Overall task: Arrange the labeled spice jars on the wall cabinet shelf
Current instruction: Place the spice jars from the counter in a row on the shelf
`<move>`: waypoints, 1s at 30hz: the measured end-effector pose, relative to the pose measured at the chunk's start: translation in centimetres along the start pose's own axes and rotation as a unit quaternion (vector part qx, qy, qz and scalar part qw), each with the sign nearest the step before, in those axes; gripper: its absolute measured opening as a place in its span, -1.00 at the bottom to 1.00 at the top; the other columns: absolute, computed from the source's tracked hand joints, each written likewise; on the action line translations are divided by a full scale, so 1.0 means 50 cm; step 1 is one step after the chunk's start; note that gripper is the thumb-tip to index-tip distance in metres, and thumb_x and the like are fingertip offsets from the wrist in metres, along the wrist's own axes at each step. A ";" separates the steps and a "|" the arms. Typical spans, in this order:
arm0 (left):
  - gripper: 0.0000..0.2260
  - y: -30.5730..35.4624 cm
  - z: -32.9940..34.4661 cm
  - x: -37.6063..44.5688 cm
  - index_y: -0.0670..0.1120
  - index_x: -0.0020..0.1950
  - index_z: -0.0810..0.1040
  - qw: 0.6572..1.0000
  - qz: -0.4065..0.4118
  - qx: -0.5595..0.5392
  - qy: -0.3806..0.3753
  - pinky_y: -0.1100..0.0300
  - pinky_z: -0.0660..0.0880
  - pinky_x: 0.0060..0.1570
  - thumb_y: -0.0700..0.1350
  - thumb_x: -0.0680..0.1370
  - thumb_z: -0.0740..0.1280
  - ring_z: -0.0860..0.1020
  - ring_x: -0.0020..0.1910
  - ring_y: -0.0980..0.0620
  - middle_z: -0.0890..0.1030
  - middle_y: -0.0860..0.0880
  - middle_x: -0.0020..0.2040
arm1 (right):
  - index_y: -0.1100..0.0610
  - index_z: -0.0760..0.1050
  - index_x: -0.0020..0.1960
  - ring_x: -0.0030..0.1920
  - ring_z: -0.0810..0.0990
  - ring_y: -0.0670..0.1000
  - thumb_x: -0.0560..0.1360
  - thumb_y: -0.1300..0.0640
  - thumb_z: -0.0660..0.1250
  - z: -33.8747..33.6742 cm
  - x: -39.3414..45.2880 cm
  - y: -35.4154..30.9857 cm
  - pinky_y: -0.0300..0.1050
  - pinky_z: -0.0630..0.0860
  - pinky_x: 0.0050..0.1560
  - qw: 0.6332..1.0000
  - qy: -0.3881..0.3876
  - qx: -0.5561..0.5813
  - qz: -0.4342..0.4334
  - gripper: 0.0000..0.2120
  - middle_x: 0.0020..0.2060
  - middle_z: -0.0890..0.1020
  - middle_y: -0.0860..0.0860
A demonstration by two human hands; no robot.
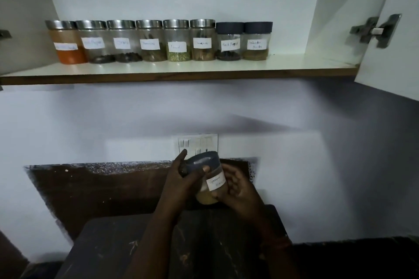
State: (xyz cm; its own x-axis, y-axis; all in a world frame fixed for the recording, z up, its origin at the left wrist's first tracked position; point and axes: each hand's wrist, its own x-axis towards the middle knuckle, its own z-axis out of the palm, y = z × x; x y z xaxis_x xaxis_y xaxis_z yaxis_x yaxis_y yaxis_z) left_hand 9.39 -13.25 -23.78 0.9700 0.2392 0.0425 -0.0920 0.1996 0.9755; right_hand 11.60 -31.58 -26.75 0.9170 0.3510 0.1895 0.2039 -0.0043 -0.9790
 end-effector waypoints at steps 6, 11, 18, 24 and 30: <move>-0.32 0.088 0.030 0.020 0.12 0.42 0.50 0.991 -0.001 -0.127 -0.051 -0.05 0.65 -0.02 -0.01 0.33 0.64 0.70 0.13 -0.19 0.71 -0.14 0.20 | -0.01 0.31 0.49 0.34 0.61 -0.01 0.38 0.50 0.50 0.004 0.013 -0.077 -0.14 0.62 0.23 0.996 -0.004 0.084 -0.005 -0.18 0.35 0.60 -0.02; -0.52 0.145 0.050 0.024 0.08 0.38 0.54 0.999 0.041 -0.008 -0.031 0.04 0.67 0.05 0.10 0.47 0.46 0.69 0.16 -0.03 0.69 -0.01 0.23 | -0.15 0.46 0.32 0.13 0.68 -0.24 0.36 0.36 0.59 0.003 0.051 -0.124 -0.34 0.63 -0.05 0.992 0.087 0.073 -0.059 -0.31 0.12 0.70 -0.28; -0.75 0.212 0.084 0.033 0.13 0.22 0.69 0.966 0.155 0.208 0.002 0.46 0.51 -0.13 0.03 0.55 0.45 0.65 -0.02 0.36 0.71 0.20 0.11 | -0.18 0.48 0.35 0.12 0.66 -0.25 0.38 0.08 0.62 -0.013 0.100 -0.207 -0.38 0.62 -0.08 0.985 0.141 0.015 -0.097 -0.39 0.20 0.65 -0.24; -0.88 0.271 0.124 0.040 0.19 0.01 0.74 0.953 0.197 0.226 0.041 0.22 0.62 -0.06 0.06 0.48 0.51 0.70 -0.12 0.26 0.76 0.18 -0.06 | -0.19 0.40 0.46 0.27 0.54 -0.22 0.50 -0.18 0.41 -0.050 0.107 -0.272 -0.32 0.53 0.16 0.981 0.141 -0.068 -0.115 -0.45 0.34 0.49 -0.22; -0.81 0.315 0.163 0.023 0.16 0.11 0.73 0.944 0.251 0.203 0.062 0.24 0.59 0.05 0.07 0.49 0.50 0.70 -0.07 0.26 0.75 0.20 -0.05 | -0.40 0.38 0.29 0.13 0.51 -0.45 0.39 -0.39 0.33 -0.096 0.084 -0.355 -0.45 0.50 -0.07 0.975 0.148 -0.097 -0.132 -0.52 0.24 0.48 -0.34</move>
State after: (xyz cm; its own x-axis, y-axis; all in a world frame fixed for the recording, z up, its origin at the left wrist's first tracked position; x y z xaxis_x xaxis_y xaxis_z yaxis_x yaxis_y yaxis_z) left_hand 10.90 -17.58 -6.59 0.7909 0.3204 0.5214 -0.4156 -0.3442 0.8419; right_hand 13.47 -34.52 -8.24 0.8764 0.0783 0.4752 0.4816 -0.1383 -0.8654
